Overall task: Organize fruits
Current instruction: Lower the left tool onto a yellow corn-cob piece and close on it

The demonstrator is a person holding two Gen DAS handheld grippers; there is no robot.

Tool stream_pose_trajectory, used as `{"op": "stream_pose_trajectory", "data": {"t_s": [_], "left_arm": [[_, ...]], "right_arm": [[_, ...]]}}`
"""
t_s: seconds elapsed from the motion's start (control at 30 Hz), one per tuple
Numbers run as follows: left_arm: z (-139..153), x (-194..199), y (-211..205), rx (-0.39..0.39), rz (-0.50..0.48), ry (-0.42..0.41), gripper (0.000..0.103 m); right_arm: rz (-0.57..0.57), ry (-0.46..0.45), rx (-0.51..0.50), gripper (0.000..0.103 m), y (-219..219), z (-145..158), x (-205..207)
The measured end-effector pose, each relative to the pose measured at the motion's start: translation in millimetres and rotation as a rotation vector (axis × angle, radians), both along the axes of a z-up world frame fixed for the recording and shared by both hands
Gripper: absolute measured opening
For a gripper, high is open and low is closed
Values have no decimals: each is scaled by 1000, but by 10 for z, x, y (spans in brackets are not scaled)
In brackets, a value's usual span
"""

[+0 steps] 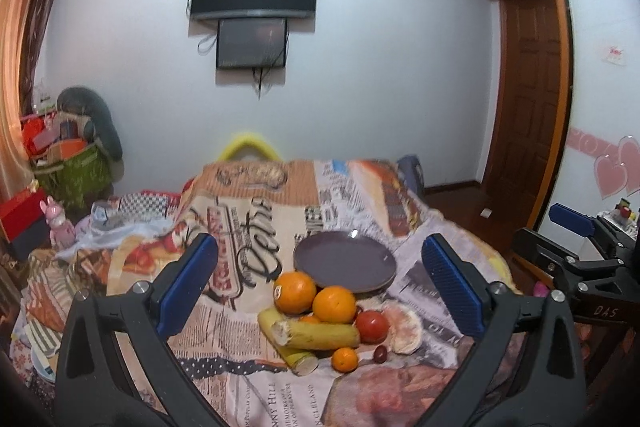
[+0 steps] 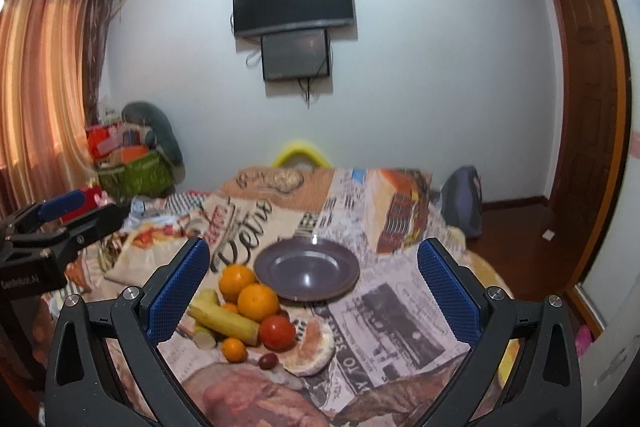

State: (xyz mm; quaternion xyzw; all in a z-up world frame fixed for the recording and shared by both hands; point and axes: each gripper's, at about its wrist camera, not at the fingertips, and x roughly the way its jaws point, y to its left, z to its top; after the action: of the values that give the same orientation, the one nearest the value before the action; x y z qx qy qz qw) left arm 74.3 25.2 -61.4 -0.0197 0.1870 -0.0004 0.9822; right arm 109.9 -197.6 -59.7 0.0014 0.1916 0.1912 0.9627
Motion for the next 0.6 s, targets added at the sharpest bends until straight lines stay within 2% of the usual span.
{"op": "stream_pose_trajectory", "data": {"t_s": [0.07, 0.17, 0.33, 0.4, 0.47, 0.6], "left_arm": [[-116, 110, 47, 2, 9, 42, 91], [-302, 279, 127, 0, 15, 109, 85], [-614, 495, 244, -13, 17, 206, 76], [-735, 559, 292, -25, 15, 250, 67], [-866, 641, 339, -33, 12, 300, 48], [-1105, 737, 399, -43, 7, 382, 44]], "right_arm": [[7, 40, -9, 103, 14, -97, 88], [14, 86, -30, 100, 47, -222, 219], [75, 165, -65, 83, 154, -436, 415], [99, 191, -82, 75, 209, -519, 478], [126, 219, -95, 69, 264, -621, 541], [158, 269, -104, 64, 318, -782, 650]]}}
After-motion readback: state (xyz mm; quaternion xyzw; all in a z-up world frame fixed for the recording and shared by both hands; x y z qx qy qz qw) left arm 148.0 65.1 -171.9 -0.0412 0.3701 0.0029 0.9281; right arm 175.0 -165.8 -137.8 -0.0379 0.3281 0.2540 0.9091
